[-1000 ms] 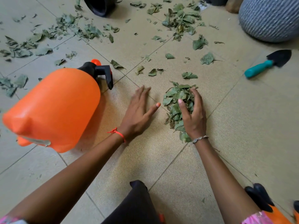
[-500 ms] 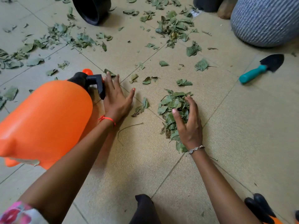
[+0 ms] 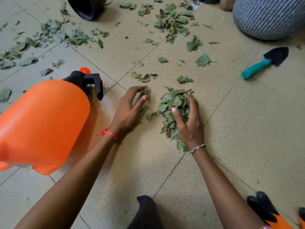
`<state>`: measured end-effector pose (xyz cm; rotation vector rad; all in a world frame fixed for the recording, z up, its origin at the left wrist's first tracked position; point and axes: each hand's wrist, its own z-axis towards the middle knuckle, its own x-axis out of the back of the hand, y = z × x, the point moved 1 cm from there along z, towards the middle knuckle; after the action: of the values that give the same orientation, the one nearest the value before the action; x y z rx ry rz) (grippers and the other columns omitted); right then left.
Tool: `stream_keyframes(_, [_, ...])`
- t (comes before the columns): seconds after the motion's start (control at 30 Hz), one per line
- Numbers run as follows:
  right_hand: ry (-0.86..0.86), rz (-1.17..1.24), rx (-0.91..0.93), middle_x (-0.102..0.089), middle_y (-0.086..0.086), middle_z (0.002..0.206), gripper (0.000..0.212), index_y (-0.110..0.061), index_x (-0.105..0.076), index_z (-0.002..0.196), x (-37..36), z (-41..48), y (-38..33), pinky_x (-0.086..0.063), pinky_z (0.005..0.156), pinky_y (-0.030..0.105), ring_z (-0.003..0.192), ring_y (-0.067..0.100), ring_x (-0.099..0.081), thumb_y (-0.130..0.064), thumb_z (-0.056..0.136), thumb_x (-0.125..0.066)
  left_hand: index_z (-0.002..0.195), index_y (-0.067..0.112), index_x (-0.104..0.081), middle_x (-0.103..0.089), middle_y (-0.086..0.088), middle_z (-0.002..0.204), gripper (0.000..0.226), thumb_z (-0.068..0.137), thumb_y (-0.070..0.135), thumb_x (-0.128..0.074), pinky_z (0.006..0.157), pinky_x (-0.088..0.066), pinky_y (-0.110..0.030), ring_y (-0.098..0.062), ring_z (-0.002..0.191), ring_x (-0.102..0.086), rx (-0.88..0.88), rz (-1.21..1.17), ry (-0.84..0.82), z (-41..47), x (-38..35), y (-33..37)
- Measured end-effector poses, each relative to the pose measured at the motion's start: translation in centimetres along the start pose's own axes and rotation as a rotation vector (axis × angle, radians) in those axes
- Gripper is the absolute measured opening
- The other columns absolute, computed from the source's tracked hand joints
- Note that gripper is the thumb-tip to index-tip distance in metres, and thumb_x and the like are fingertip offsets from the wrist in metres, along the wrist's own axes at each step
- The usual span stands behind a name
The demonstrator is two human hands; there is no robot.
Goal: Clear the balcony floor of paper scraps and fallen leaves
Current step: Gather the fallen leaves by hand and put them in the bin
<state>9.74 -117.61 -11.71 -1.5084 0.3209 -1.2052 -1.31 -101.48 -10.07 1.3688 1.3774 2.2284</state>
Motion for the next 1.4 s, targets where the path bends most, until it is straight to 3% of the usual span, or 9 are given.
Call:
stream_keyframes(0.07, [-0.004,0.006,0.000,-0.035,0.008,0.148,0.079,-0.008,-0.034,0.141,0.0,0.0,0.1,-0.034,0.111,0.040,0.137,0.016,-0.031,-0.059,0.081,-0.039,0.128,0.014,-0.054,-0.047,0.004,0.133,0.046,0.093,0.041,-0.039,0.098,-0.026,-0.001,0.004,0.118,-0.039,0.043,-0.036,0.056,-1.0,0.1,-0.1])
stream_keyframes(0.17, [-0.007,-0.001,0.003,-0.034,0.008,0.148,0.079,-0.008,-0.033,0.141,0.0,0.1,0.2,-0.034,0.110,0.041,0.137,0.017,-0.032,-0.060,0.082,-0.038,0.137,0.016,-0.044,-0.030,0.000,0.151,0.058,0.092,0.051,-0.031,0.118,-0.015,-0.031,-0.012,0.138,-0.024,0.175,0.173,0.081,-2.4,-0.1,-0.5])
stream_keyframes(0.37, [-0.060,-0.030,0.016,-0.037,0.005,0.146,0.076,-0.013,-0.032,0.141,0.2,0.0,-0.1,-0.035,0.108,0.032,0.134,0.013,-0.034,-0.060,0.082,-0.037,0.151,0.013,-0.013,0.002,-0.006,0.160,0.077,0.090,0.058,-0.008,0.117,0.015,-0.038,-0.015,0.147,0.008,0.256,0.485,-0.012,-2.5,-2.7,0.5])
stream_keyframes(0.57, [-0.127,0.125,-0.015,-0.032,0.002,0.146,0.080,-0.015,-0.029,0.142,1.8,-0.8,-0.6,-0.027,0.101,0.014,0.131,0.004,-0.030,-0.061,0.078,-0.041,0.142,0.016,-0.034,-0.034,-0.002,0.150,0.058,0.094,0.049,-0.031,0.114,-0.028,-0.039,-0.011,0.134,-0.033,0.308,-0.369,0.117,-1.4,-3.9,3.9])
stream_keyframes(0.67, [-0.170,-0.045,0.017,-0.015,0.002,0.153,0.092,-0.021,-0.013,0.146,2.5,-3.5,-0.3,-0.022,0.112,0.030,0.141,0.011,-0.016,-0.070,0.074,-0.041,0.139,0.016,-0.039,-0.033,-0.001,0.150,0.057,0.090,0.045,-0.032,0.105,-0.028,-0.022,-0.003,0.129,-0.031,0.232,-0.305,0.173,-1.4,-2.8,3.5])
stream_keyframes(0.9, [-0.255,-0.695,0.226,0.004,0.008,0.157,0.106,-0.029,0.009,0.148,1.7,-5.2,0.9,-0.005,0.115,0.051,0.144,0.021,0.006,-0.090,0.065,-0.019,0.141,0.011,-0.035,-0.026,-0.006,0.153,0.056,0.095,0.043,-0.032,0.110,-0.024,-0.027,-0.015,0.137,-0.029,0.188,-0.109,0.180,0.5,-2.0,1.8])
stream_keyframes(1.03, [-0.207,-0.693,0.243,-0.006,0.013,0.157,0.106,-0.028,0.001,0.146,-0.2,-0.8,0.6,-0.006,0.113,0.052,0.144,0.029,-0.005,-0.088,0.064,-0.027,0.141,0.009,-0.033,-0.032,-0.006,0.150,0.050,0.099,0.036,-0.038,0.104,-0.027,-0.019,-0.007,0.128,-0.034,0.176,-0.103,0.187,1.0,-2.7,1.6])
stream_keyframes(1.2, [-0.049,-0.327,0.197,-0.017,0.013,0.154,0.095,-0.022,-0.018,0.146,-1.1,3.7,0.0,-0.024,0.112,0.054,0.142,0.028,-0.016,-0.073,0.072,-0.048,0.139,0.015,-0.038,-0.030,-0.001,0.151,0.055,0.092,0.044,-0.035,0.110,-0.032,-0.034,-0.012,0.133,-0.034,0.204,-0.205,0.215,1.2,-2.4,1.1])
stream_keyframes(1.4, [-0.024,-0.343,-0.055,-0.023,0.007,0.154,0.077,-0.020,-0.032,0.144,0.5,9.3,1.5,-0.017,0.117,0.043,0.143,0.021,-0.017,-0.067,0.084,-0.025,0.144,0.010,-0.030,-0.026,-0.010,0.154,0.066,0.093,0.052,-0.031,0.117,-0.018,-0.049,-0.025,0.142,-0.024,0.242,0.054,0.112,5.7,-1.7,-0.9])
